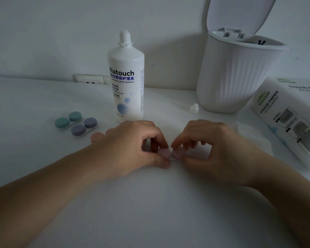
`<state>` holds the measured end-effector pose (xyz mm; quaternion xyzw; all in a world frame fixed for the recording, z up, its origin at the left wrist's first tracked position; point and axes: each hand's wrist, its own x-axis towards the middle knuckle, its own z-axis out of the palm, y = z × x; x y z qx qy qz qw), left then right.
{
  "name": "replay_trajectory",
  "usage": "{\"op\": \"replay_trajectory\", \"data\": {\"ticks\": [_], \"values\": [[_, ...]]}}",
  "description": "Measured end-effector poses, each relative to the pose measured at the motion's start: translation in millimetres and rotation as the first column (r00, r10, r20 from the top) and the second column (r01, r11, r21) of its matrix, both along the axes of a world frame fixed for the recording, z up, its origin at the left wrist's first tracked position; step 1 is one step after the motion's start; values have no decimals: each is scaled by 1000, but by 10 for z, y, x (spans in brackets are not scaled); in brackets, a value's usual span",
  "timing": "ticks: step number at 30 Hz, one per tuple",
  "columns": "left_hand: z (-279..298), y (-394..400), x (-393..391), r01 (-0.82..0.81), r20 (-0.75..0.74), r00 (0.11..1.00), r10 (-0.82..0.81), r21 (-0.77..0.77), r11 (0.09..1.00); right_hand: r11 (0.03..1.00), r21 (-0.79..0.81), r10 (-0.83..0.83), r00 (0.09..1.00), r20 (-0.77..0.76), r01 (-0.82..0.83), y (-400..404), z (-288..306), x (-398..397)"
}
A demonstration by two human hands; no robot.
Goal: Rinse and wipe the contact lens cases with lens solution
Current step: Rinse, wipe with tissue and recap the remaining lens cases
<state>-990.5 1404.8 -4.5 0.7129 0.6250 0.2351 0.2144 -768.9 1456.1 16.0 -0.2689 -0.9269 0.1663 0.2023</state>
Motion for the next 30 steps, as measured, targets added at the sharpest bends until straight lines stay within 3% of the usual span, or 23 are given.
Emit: {"op": "replay_trajectory", "data": {"ticks": [5,11,16,23,26,30], "values": [[1,-5,5,2,-10,1000,-2,-1,1000,999,4,-45,999,14,45,-6,-18,-37],[-12,10,7,0,11,1000,0,1,1000,997,-64,37,999,10,-36,-2,-11,-23],[-10,11,-6,15,-5,1000,-15,-8,1000,996,-25,-84,996,1,84,28,-56,-42],[-2,11,2,5,-9,1000,-5,-6,1000,998,-19,-53,998,19,53,24,-72,-64],[3,9,3,4,-10,1000,-5,-12,1000,997,-39,-63,998,-30,61,22,-56,-44],[-15,15,-2,21,29,999,-21,-1,1000,969,-142,-226,956,-185,202,105,-40,24]]}}
